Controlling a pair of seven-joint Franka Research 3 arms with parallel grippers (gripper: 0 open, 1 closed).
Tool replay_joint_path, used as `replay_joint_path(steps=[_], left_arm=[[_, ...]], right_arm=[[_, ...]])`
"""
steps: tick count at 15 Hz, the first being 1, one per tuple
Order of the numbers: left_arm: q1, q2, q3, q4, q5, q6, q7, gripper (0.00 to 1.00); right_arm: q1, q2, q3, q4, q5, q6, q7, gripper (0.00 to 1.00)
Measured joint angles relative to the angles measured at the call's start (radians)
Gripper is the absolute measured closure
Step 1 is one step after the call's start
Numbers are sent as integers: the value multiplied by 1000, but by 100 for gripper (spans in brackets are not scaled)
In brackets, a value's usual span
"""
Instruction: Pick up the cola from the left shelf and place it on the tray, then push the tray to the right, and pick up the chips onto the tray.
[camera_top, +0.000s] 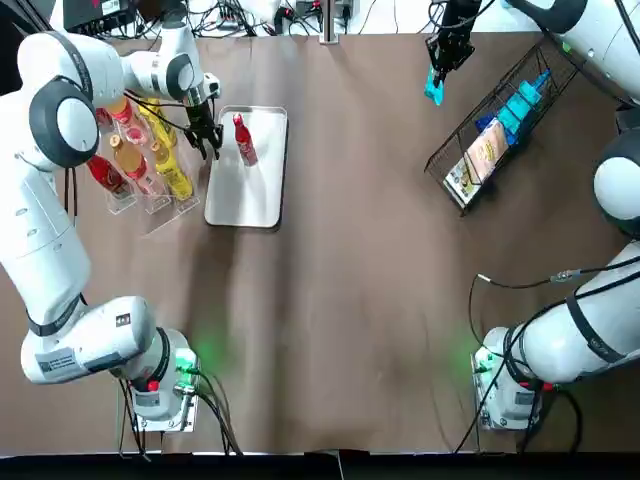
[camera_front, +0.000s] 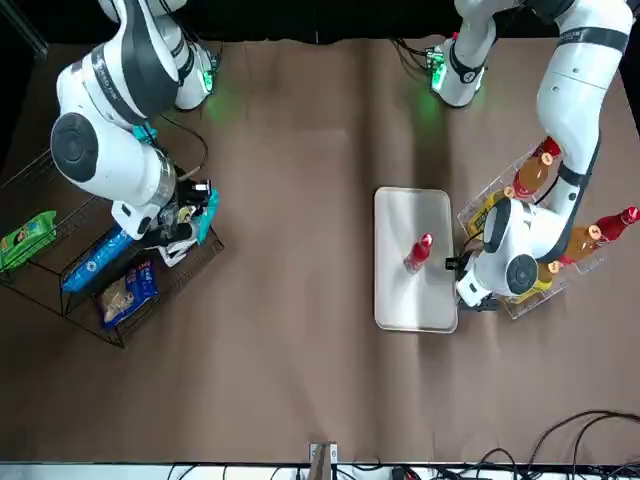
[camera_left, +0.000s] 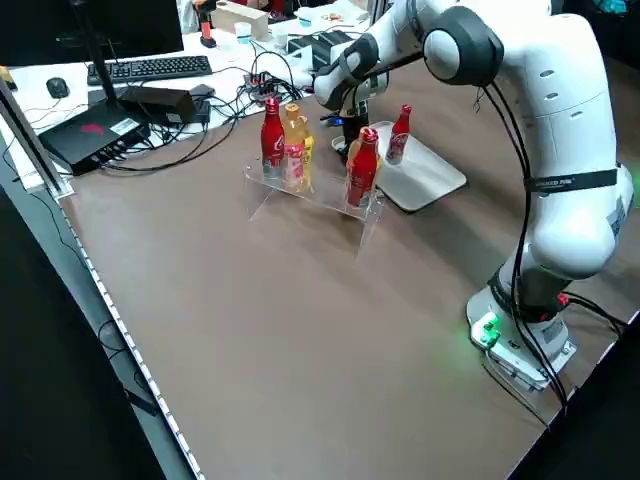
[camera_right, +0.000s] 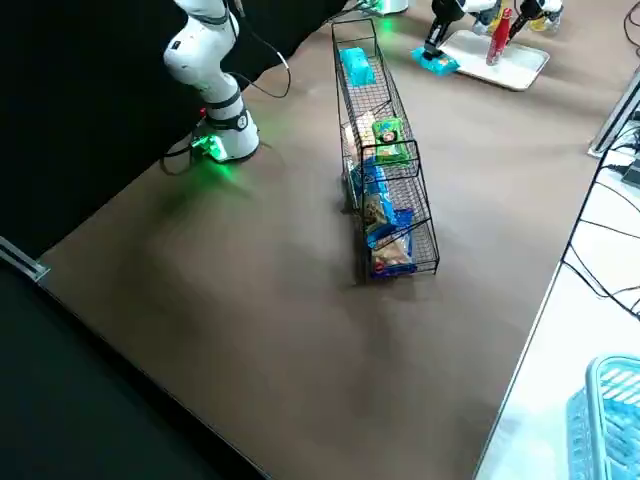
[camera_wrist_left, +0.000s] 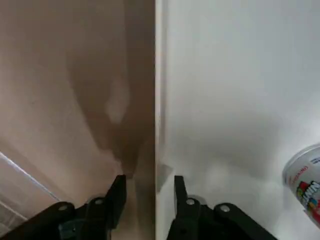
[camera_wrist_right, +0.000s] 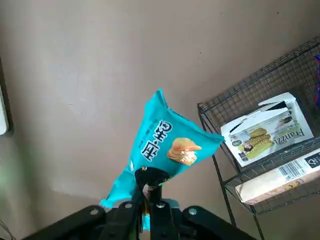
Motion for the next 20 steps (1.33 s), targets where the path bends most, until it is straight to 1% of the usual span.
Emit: replay_joint_path(steps=[2,3,5,6,7,8,9,10,11,14,16,18,20], left_arm=[[-3,0,-1,0,0,0,0,54],[-5,0,-1,-1,0,0,0,59],[-10,0,-1,-2,0,0,0,63],[-11,0,-1,-3,0,0,0,70],[-12,0,-1,-3,0,0,0,80],[-12,0,-1,-4,0,0,0,84],[-12,0,-1,-5,0,0,-4,90],[-12,0,-1,-5,0,0,-6,90],[-12,-1,-2,-5,0,-1,-3,95],[-13,-1,-3,-4,0,-1,3,95],[-33,0,-8,0,0,4,2,95],[-90,1,-10,5,-2,11,-20,95],[-150,4,-10,6,-25,14,-45,95]], right_arm=[[3,6,0,0,0,3,0,93],[4,10,0,0,0,5,0,93],[5,17,0,0,0,6,0,93],[6,19,0,0,0,7,0,93],[7,20,0,0,0,7,0,93],[9,20,0,0,0,8,0,93],[13,20,0,0,0,9,0,93],[13,21,0,0,0,9,0,93],[14,22,0,0,0,9,0,93],[18,31,0,0,0,41,0,93],[27,45,0,0,0,50,0,93],[40,63,0,0,0,55,0,93],[49,80,0,0,-1,84,0,93]])
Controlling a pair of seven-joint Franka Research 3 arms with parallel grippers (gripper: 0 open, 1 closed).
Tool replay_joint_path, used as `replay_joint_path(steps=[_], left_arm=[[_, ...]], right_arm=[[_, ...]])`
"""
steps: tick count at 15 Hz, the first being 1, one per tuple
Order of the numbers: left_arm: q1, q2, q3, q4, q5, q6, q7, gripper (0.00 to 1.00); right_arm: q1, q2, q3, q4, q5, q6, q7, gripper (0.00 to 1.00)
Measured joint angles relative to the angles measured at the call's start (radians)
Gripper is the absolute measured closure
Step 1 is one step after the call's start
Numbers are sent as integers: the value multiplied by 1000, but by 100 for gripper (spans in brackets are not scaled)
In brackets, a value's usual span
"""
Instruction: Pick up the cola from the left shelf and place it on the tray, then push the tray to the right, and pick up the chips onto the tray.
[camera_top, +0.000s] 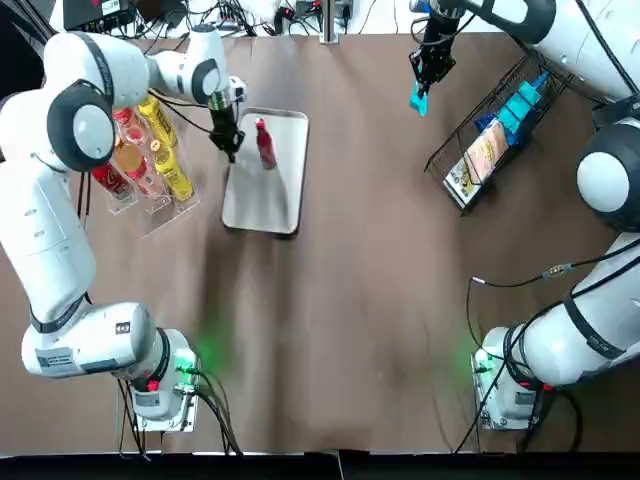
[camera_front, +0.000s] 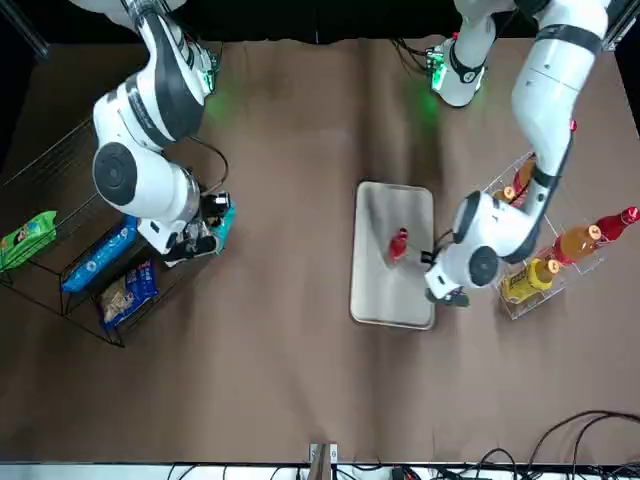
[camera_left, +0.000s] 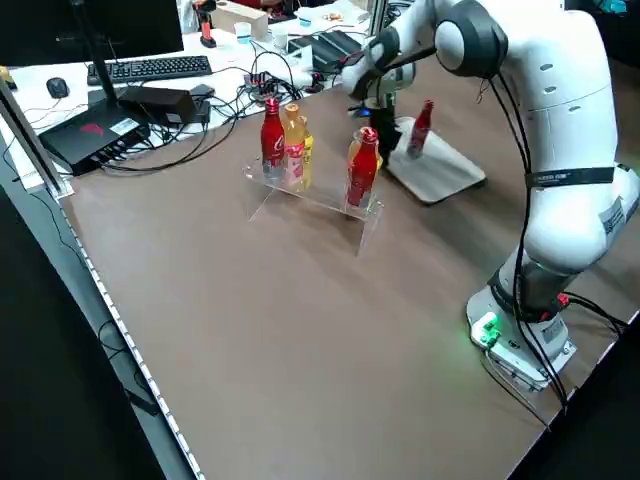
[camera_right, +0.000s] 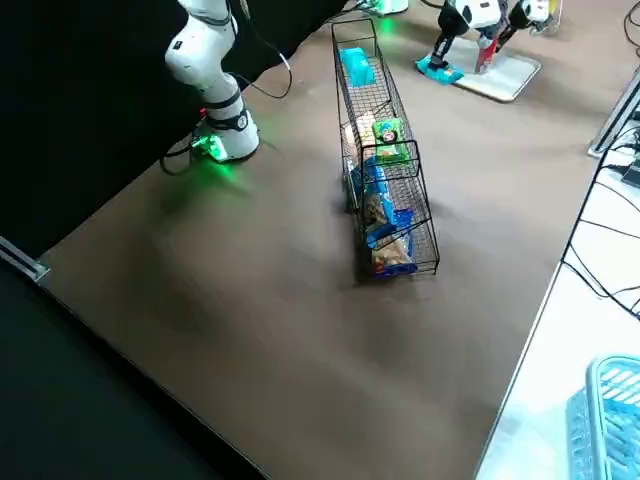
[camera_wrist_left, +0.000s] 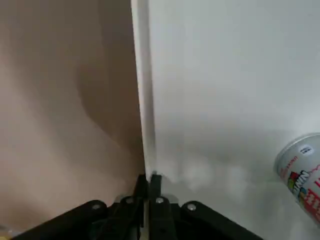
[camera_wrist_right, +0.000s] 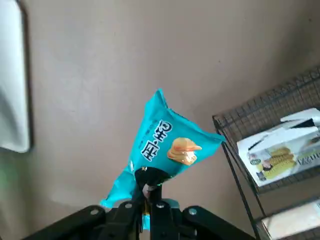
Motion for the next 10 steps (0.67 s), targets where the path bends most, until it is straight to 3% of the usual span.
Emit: replay_joint_path(steps=[5,10], left_arm=[[-170,20,-1,19,-203,32,-23,95],[-320,53,1,26,-326,204,-106,95]], right_arm=[[37,69,0,-2,0,38,3,93],[88,177,0,-4,1,69,46,93]])
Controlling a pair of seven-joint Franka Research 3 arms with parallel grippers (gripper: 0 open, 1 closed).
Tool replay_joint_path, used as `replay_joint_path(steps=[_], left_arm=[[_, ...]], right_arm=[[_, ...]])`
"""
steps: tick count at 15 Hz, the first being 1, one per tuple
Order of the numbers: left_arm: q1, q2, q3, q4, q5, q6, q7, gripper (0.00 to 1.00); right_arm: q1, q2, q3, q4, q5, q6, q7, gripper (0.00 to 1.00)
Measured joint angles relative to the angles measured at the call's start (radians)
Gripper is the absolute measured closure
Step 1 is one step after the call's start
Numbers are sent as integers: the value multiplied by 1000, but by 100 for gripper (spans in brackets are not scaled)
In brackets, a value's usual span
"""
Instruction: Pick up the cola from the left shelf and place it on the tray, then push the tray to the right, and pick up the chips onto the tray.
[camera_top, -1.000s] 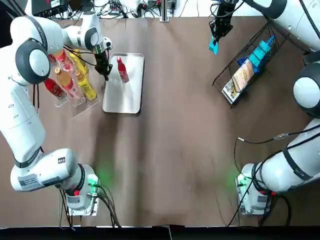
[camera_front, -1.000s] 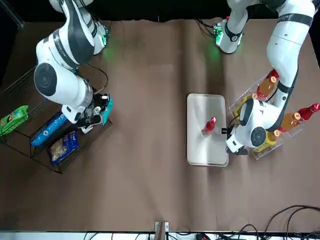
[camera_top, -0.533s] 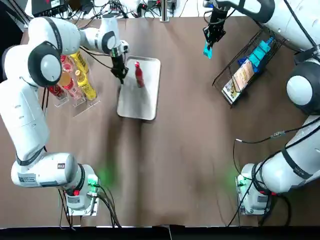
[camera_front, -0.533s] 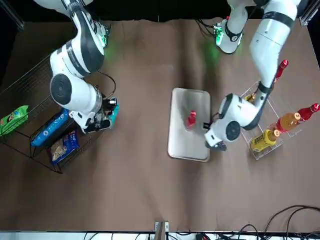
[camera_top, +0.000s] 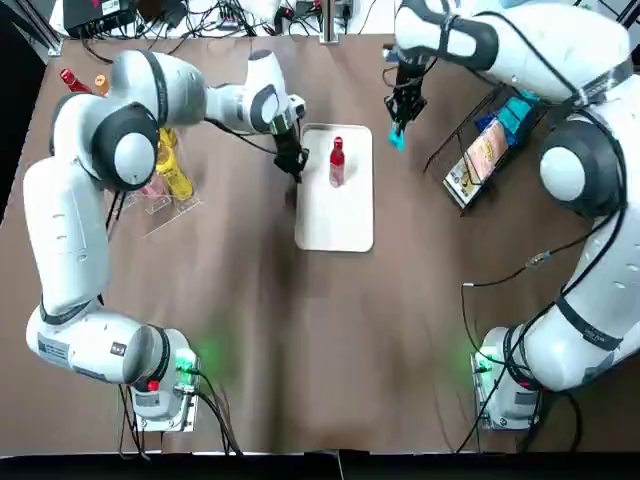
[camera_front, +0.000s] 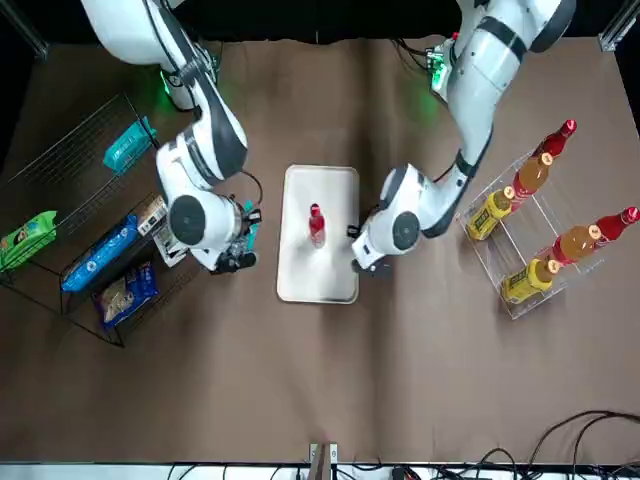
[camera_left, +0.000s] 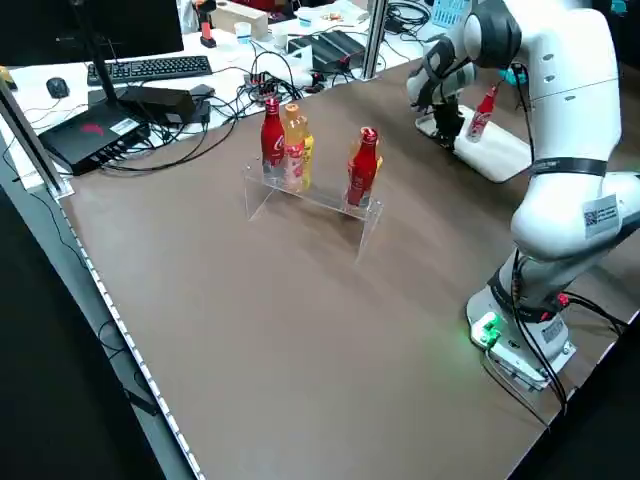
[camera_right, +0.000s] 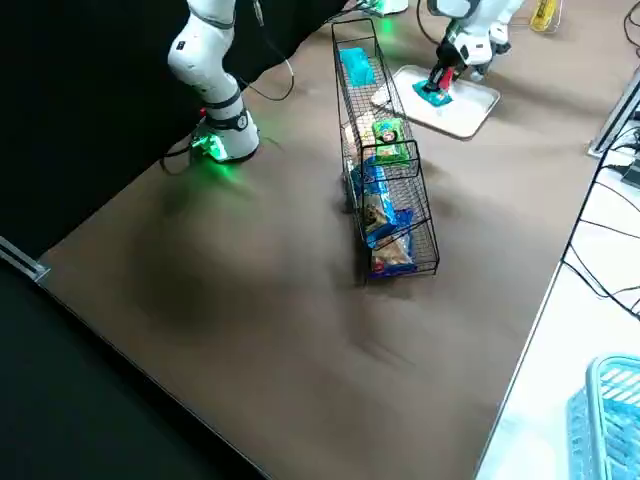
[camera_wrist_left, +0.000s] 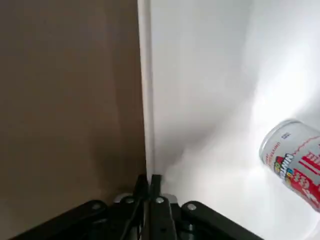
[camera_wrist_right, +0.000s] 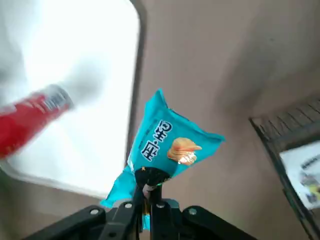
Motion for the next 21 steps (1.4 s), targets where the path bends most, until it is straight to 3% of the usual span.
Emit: replay_joint_path(steps=[3,4,9,12,14,17,19,21], left_arm=[[-43,21,1,25,-8,14,-41,95],[-62,29,1,38,-8,21,-52,90],[-56,28,2,78,-9,39,-80,44],[-23,-29,14,97,-8,22,-109,19],[23,-87,22,101,43,-31,-109,2],[119,-171,24,101,177,-86,-109,0],[179,-220,25,102,261,-133,-96,0],[234,-270,23,104,331,-198,-64,0]], right_arm=[[22,69,0,0,4,92,2,93],[37,107,0,0,12,130,2,93],[60,163,0,0,36,208,-55,93],[61,183,0,0,53,213,-93,93],[61,196,0,0,60,225,-125,93],[63,209,0,0,76,239,-159,93],[63,210,0,1,76,240,-160,80],[63,210,0,5,77,239,-160,61]])
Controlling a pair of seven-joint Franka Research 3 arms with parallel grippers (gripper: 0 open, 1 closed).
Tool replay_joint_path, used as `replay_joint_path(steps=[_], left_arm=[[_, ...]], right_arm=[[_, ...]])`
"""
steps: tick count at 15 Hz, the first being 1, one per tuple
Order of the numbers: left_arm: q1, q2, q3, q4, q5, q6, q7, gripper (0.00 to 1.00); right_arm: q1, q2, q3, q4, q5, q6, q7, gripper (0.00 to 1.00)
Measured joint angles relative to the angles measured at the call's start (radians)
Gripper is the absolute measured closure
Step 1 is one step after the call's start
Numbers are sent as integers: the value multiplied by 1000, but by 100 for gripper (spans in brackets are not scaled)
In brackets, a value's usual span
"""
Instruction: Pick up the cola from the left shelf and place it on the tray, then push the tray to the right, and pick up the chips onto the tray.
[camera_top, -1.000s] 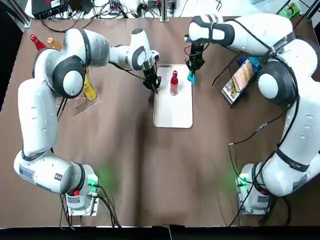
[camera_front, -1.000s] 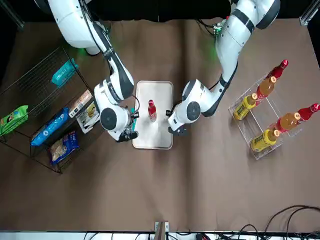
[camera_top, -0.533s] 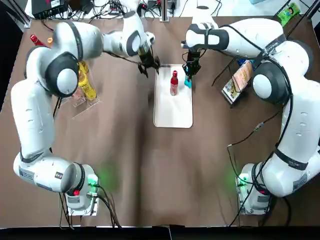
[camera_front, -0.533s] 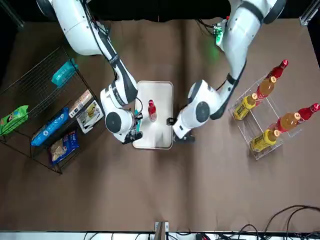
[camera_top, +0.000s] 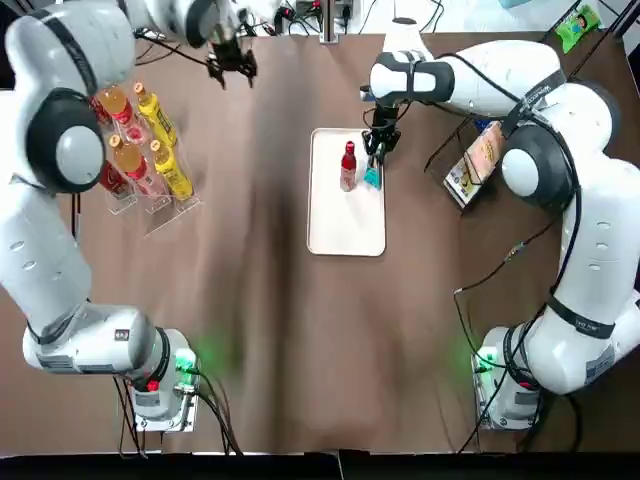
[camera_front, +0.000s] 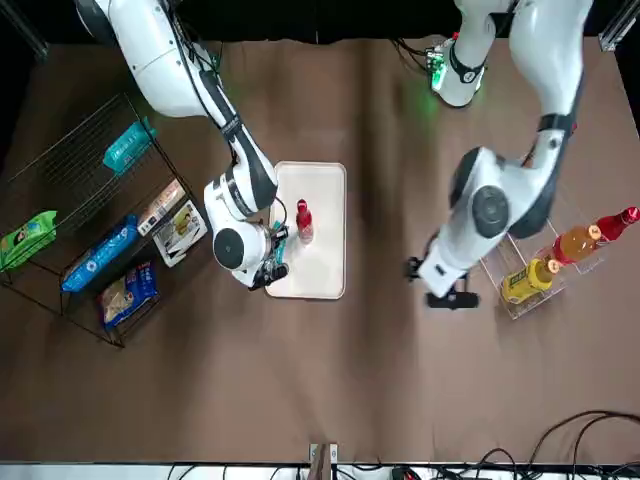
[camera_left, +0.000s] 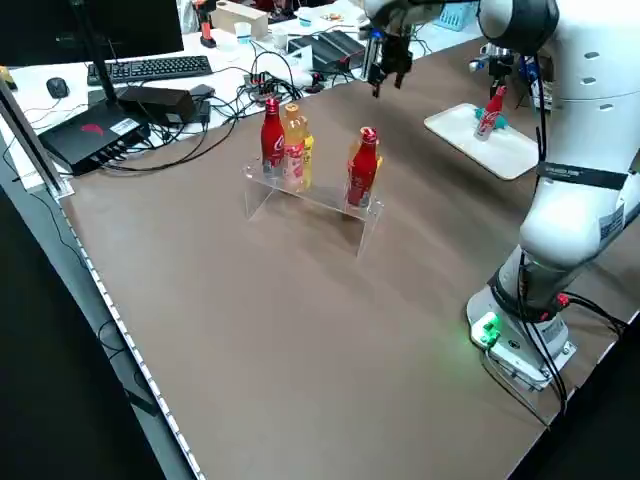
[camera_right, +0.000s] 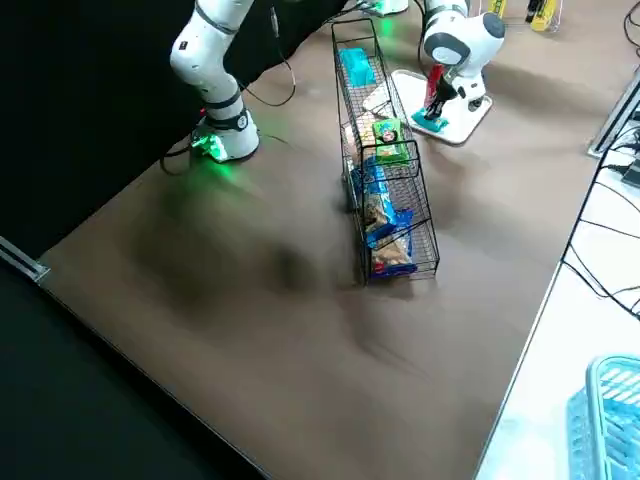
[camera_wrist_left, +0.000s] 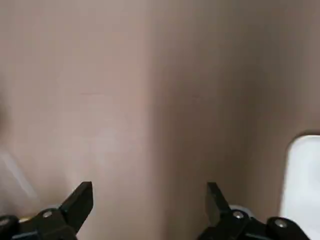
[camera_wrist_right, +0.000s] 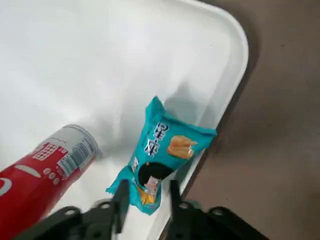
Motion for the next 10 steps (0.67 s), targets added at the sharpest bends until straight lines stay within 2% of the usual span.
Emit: replay_joint_path(steps=[3,6,7,8,10], left_arm=[[64,-77,-4,33,16,-124,83,0],[111,-144,-10,116,16,-319,160,0],[118,-164,-10,139,16,-380,170,0],[126,-203,-9,171,16,-448,171,0],[133,-249,-7,184,16,-467,167,0]], right_arm=[[-1,-3,-3,8,0,-3,1,32],[-4,-29,-14,28,0,-23,14,6],[-12,-50,-20,36,0,-45,18,0],[-50,-108,-29,47,-1,-109,19,0],[-103,-175,-31,51,-1,-148,18,0]])
